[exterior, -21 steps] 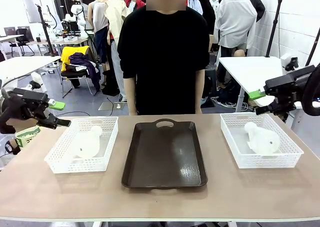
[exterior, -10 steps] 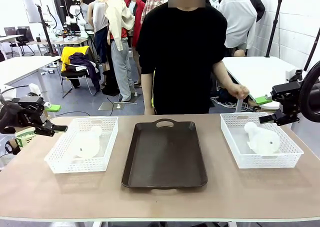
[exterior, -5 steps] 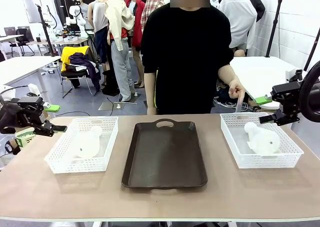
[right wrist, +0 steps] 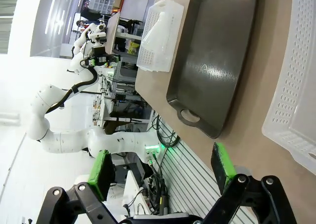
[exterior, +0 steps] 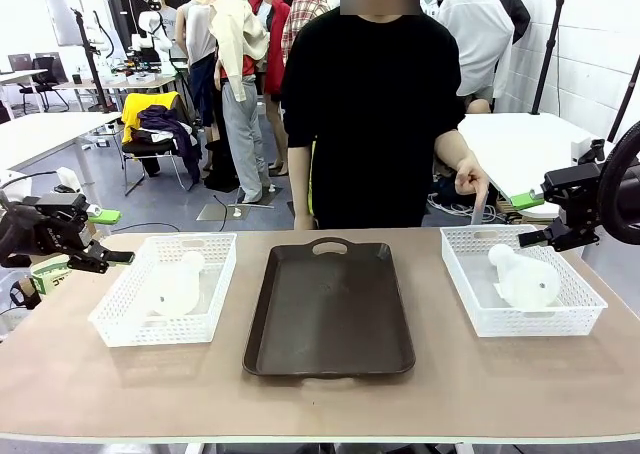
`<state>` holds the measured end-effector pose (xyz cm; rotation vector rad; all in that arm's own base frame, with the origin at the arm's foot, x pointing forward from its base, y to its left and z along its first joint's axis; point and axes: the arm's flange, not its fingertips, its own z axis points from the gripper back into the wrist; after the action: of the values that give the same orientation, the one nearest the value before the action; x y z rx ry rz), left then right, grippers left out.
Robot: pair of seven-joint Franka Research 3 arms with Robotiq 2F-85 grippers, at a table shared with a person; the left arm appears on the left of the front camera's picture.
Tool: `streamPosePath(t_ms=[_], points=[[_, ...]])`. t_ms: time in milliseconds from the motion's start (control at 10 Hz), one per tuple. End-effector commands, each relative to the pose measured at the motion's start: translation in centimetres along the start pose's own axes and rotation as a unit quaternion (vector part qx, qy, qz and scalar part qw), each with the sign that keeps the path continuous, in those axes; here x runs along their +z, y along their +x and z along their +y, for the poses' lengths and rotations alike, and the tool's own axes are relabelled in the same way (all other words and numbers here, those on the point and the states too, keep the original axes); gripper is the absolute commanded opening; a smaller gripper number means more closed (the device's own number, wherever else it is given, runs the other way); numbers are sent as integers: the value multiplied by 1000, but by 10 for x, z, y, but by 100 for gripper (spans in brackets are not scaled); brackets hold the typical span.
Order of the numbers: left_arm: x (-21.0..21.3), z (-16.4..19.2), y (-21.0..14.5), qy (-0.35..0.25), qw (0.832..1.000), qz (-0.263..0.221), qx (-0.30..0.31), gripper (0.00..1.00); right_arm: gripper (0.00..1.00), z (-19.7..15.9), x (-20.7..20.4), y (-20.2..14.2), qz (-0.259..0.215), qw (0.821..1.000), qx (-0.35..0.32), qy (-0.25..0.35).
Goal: Prepare the laboratory tools.
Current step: Pick up the Big flask that the person points to.
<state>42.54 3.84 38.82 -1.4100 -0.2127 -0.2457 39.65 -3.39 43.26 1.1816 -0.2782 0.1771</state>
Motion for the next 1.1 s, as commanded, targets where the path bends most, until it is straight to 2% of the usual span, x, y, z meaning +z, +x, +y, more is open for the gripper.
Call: streamPosePath(t_ms=[0,400,600,700,900,1000], points=[[1,0,-1,6,1000,3,0,100,100,2,0,0,-1,1000,5,7],[1,0,-1,6,1000,3,0,100,100,0,0,0,0,1000,0,0],[1,0,-1,6,1000,3,0,100,100,41,18,7,-2,989,41,-141],[1,0,-1,6,1000,3,0,100,100,53,27,20,10,980,57,-190],[1,0,-1,6,1000,3,0,100,100,76,35,55,56,943,77,-318],[1,0,-1,6,1000,3,0,100,100,82,27,75,79,918,74,-381]])
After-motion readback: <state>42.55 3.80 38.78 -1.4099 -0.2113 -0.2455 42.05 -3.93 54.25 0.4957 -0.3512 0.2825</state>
